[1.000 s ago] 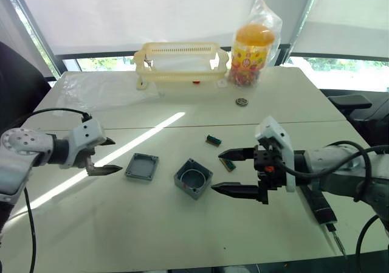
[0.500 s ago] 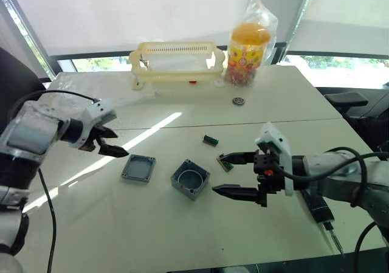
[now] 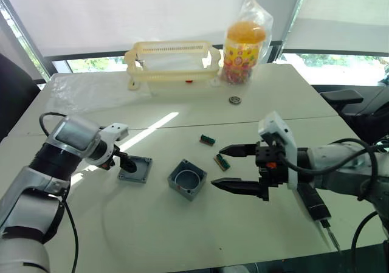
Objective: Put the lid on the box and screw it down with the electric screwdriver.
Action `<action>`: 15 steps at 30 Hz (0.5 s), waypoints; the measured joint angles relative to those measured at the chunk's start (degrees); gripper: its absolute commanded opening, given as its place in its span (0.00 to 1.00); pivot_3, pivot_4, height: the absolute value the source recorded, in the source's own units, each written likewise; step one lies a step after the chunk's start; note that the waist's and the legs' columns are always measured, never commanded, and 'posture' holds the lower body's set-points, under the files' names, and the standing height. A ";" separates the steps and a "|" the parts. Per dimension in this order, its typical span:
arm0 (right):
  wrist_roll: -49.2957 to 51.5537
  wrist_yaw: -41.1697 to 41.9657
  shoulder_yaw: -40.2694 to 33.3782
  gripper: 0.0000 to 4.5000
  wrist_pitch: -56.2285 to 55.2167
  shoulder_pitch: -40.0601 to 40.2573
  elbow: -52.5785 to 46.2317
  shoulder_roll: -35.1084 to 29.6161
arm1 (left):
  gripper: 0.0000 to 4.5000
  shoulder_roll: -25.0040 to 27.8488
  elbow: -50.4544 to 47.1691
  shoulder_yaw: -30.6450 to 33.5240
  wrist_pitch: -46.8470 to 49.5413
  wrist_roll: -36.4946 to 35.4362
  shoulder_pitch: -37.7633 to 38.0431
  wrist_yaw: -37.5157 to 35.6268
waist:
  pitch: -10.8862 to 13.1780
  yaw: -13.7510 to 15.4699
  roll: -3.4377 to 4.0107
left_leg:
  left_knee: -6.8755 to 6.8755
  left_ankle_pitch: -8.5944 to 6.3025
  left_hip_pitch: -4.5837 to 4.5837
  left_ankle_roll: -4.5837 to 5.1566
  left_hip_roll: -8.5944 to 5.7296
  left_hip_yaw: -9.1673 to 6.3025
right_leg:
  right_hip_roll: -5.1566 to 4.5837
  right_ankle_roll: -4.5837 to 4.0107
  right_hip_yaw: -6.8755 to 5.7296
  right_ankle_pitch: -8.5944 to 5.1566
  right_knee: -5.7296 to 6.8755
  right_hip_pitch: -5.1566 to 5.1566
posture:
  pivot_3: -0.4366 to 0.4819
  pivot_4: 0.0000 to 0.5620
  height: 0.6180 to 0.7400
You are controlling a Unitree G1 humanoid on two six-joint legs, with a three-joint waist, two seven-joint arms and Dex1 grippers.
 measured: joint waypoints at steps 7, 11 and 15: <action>2.68 -6.25 0.02 1.00 -0.08 1.33 -1.91 2.05 | 0.99 -2.66 3.86 4.78 0.02 -1.36 0.28 5.17 | -0.12 0.10 0.20 | 0.00 0.00 0.26 0.00 -0.01 -0.03 | 0.01 -0.01 -0.04 -0.01 0.02 0.26 | 0.48 0.27 1.00; 4.29 -9.11 0.04 1.00 -0.14 1.71 -2.44 2.92 | 0.88 -4.49 6.40 6.60 -0.15 -1.54 0.34 7.93 | -0.40 0.07 0.68 | 0.00 0.00 0.34 0.00 -0.04 -0.04 | 0.00 -0.01 -0.03 -0.01 0.01 0.35 | 0.48 0.27 1.00; 6.07 -11.40 0.00 1.00 -0.17 2.80 -3.13 2.78 | 0.43 -5.03 7.66 8.74 -1.62 -0.90 2.34 11.09 | -0.69 -0.01 1.15 | -0.01 0.00 0.43 0.00 -0.05 -0.04 | 0.01 -0.01 -0.02 -0.01 0.01 0.43 | 0.48 0.27 1.00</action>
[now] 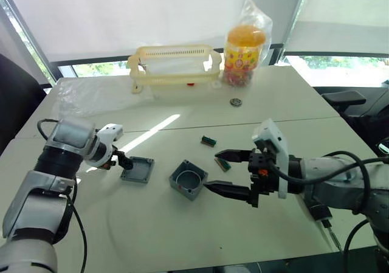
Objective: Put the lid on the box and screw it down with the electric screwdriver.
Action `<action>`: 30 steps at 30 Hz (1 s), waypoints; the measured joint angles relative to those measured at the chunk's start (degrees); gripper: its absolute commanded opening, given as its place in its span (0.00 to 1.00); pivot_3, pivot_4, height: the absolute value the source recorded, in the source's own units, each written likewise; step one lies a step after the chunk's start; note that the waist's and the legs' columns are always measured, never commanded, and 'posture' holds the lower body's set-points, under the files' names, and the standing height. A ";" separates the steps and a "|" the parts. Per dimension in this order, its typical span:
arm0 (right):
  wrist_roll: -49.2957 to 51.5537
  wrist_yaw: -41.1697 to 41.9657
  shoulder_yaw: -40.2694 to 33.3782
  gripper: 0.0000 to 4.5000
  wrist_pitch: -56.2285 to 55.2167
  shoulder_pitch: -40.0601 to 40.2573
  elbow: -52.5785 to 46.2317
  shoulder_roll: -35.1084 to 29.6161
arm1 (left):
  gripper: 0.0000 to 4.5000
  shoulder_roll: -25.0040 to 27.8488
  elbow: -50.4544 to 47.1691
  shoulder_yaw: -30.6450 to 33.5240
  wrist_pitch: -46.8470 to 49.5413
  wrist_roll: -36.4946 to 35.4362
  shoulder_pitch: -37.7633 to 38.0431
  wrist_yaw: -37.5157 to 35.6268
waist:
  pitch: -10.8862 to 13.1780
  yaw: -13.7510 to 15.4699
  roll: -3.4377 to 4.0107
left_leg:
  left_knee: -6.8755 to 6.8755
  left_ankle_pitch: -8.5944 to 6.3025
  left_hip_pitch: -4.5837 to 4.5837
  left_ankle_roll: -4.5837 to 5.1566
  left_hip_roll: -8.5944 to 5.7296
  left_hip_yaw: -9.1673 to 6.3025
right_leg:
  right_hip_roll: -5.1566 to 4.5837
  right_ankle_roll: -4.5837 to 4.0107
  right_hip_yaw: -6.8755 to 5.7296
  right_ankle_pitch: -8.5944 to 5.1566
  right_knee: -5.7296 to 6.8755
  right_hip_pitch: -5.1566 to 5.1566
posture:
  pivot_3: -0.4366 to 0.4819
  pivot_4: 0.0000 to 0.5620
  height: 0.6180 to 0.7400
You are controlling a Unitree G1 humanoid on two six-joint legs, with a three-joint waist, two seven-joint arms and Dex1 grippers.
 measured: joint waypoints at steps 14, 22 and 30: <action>-0.19 -0.11 -0.07 1.00 -0.71 0.10 0.77 -0.92 | 0.00 -2.73 -3.70 6.37 0.78 -2.05 3.48 5.09 | -0.43 -0.12 0.47 | -0.10 0.00 0.43 0.00 -0.04 0.01 | 0.01 -0.02 0.05 -0.02 -0.03 0.35 | 0.48 0.27 1.00; -0.97 -0.66 -1.37 1.00 -3.62 -2.77 10.74 4.06 | 0.00 -5.78 -4.78 24.93 -13.53 -5.75 1.08 7.24 | 0.22 0.01 -0.69 | 0.02 0.11 -0.34 -0.19 0.00 -0.08 | -0.01 -0.02 -0.04 0.05 -0.06 -0.27 | 0.48 0.27 1.00; -4.57 -2.55 -0.93 1.00 -5.28 -21.36 30.34 16.64 | 0.00 -14.71 -20.75 32.97 -39.10 -9.01 0.23 11.49 | 0.23 0.12 -0.70 | -0.16 0.12 -0.41 -0.23 0.00 0.06 | -0.11 0.03 0.00 0.08 -0.25 -0.33 | 0.48 0.27 1.00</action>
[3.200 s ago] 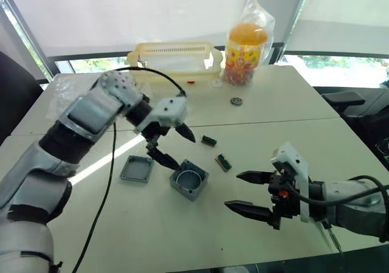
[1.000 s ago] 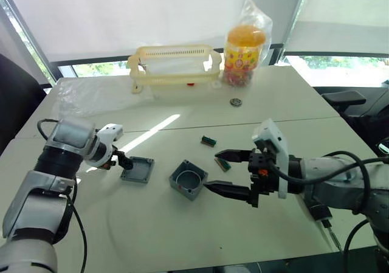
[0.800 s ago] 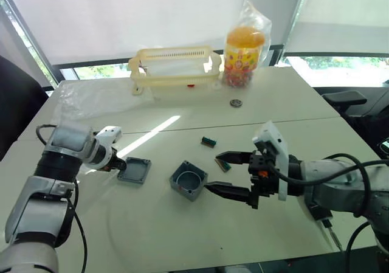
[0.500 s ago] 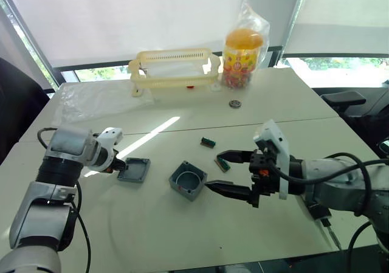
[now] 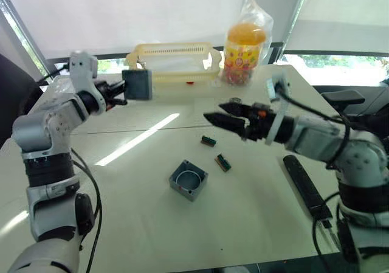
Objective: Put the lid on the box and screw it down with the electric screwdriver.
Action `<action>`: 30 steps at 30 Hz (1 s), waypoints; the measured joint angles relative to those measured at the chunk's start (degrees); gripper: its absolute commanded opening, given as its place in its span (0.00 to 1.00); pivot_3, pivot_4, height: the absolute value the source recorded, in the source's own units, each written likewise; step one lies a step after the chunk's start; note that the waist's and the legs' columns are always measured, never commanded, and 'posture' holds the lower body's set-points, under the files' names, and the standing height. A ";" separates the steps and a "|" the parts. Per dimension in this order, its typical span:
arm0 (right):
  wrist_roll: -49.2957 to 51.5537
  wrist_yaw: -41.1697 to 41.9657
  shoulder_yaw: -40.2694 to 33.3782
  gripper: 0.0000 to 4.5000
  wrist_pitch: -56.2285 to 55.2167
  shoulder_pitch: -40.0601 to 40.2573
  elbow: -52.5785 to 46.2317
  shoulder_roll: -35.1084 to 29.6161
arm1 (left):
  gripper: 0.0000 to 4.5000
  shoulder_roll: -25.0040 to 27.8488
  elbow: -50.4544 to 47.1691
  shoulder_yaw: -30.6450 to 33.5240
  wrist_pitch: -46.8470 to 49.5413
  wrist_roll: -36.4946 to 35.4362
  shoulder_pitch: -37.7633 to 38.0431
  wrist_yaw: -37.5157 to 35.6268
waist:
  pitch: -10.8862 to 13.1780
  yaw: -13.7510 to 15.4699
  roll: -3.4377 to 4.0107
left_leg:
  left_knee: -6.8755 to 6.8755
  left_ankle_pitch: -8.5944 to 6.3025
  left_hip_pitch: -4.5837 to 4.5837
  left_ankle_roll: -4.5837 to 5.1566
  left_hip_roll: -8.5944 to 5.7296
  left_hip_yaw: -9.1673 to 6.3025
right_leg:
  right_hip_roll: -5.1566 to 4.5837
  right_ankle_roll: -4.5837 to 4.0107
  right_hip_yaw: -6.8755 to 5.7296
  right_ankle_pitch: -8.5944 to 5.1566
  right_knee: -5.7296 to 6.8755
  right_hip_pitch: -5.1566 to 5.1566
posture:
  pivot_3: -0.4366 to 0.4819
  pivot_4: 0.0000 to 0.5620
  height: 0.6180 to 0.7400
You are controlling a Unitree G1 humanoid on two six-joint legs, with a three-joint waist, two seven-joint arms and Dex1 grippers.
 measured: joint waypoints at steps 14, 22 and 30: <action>-27.47 13.92 7.53 1.00 -9.87 -15.87 22.01 12.09 | 0.00 -4.97 -6.76 -6.49 -11.58 0.96 4.31 5.49 | 0.00 -0.33 0.02 | 0.02 0.00 -0.26 0.00 0.01 0.03 | 0.04 0.04 0.03 0.04 0.07 -0.32 | 0.48 0.27 1.00; -33.28 17.37 6.55 1.00 -11.56 -17.76 26.28 16.71 | 0.00 -5.94 -8.81 -6.77 -11.56 -0.15 5.74 7.42 | 0.00 -0.19 0.02 | 0.09 0.04 -0.61 -0.06 0.01 0.00 | 0.01 0.04 0.00 0.05 0.16 -0.67 | 0.48 0.27 1.00; -34.56 18.25 4.65 1.00 -10.44 -18.30 26.61 19.50 | 0.00 -6.45 -9.96 -7.10 -11.50 -1.67 5.79 8.56 | 0.00 -0.23 0.02 | 0.09 0.06 -0.60 -0.10 0.00 0.00 | 0.01 0.05 -0.01 0.06 0.18 -0.67 | 0.48 0.27 1.00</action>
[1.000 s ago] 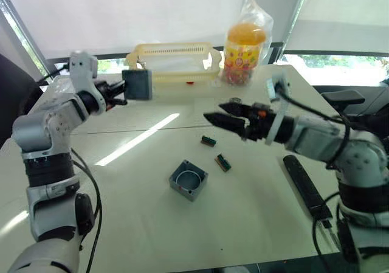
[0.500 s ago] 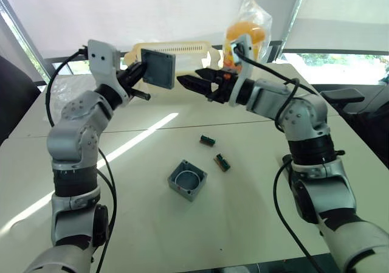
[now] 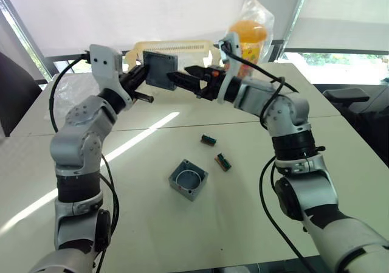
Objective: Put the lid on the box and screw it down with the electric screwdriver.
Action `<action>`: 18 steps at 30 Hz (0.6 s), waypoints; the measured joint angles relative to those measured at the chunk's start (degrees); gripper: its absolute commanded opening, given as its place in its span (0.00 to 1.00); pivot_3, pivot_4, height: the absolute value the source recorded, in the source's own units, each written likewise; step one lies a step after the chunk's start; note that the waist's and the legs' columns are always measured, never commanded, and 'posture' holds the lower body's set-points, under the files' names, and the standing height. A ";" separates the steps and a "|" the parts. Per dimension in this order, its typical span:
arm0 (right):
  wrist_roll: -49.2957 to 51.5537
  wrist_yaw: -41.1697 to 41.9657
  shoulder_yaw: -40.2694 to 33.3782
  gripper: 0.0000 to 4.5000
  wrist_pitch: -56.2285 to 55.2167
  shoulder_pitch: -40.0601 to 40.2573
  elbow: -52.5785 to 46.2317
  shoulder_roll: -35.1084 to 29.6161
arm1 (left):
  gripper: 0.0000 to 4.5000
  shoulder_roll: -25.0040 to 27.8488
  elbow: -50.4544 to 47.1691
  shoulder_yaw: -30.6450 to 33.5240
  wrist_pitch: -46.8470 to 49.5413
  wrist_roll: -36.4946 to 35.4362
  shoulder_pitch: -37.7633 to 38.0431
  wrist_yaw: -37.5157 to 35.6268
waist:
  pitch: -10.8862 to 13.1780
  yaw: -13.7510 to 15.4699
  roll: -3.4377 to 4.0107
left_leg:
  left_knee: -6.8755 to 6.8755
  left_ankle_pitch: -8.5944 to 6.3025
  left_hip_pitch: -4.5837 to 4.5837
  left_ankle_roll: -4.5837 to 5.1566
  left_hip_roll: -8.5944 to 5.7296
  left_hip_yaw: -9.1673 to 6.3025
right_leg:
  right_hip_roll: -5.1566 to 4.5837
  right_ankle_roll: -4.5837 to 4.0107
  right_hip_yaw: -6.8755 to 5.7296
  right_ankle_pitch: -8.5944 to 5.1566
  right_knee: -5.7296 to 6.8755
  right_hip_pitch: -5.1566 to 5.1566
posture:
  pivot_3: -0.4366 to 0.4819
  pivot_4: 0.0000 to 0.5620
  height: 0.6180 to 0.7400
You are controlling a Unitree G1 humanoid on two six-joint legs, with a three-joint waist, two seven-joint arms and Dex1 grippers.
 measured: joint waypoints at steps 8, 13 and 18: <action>-2.13 0.79 -0.36 0.23 0.00 0.02 1.16 1.08 | 0.00 -0.40 -0.96 -1.24 0.17 -0.86 0.49 1.03 | 0.00 -0.20 0.00 | -0.01 0.01 0.01 -0.01 0.00 0.00 | 0.01 0.00 0.00 0.00 0.00 -0.01 | 0.48 0.27 1.00; -2.19 1.06 -0.37 0.04 0.48 0.04 1.07 1.70 | 0.00 -0.31 -1.00 -1.19 0.43 -0.84 0.68 1.44 | 0.00 -0.10 0.00 | -0.01 0.02 -0.01 -0.04 -0.01 -0.02 | 0.00 0.00 -0.01 0.00 0.01 -0.01 | 0.48 0.27 1.00; -2.18 1.10 -1.34 0.04 0.78 0.08 1.05 1.72 | 0.33 0.18 -0.98 -0.80 2.21 -2.43 0.72 1.49 | 0.00 -0.09 0.00 | -0.01 0.03 -0.01 -0.05 -0.01 -0.02 | 0.00 0.00 -0.02 0.00 0.00 -0.01 | 0.48 0.27 1.00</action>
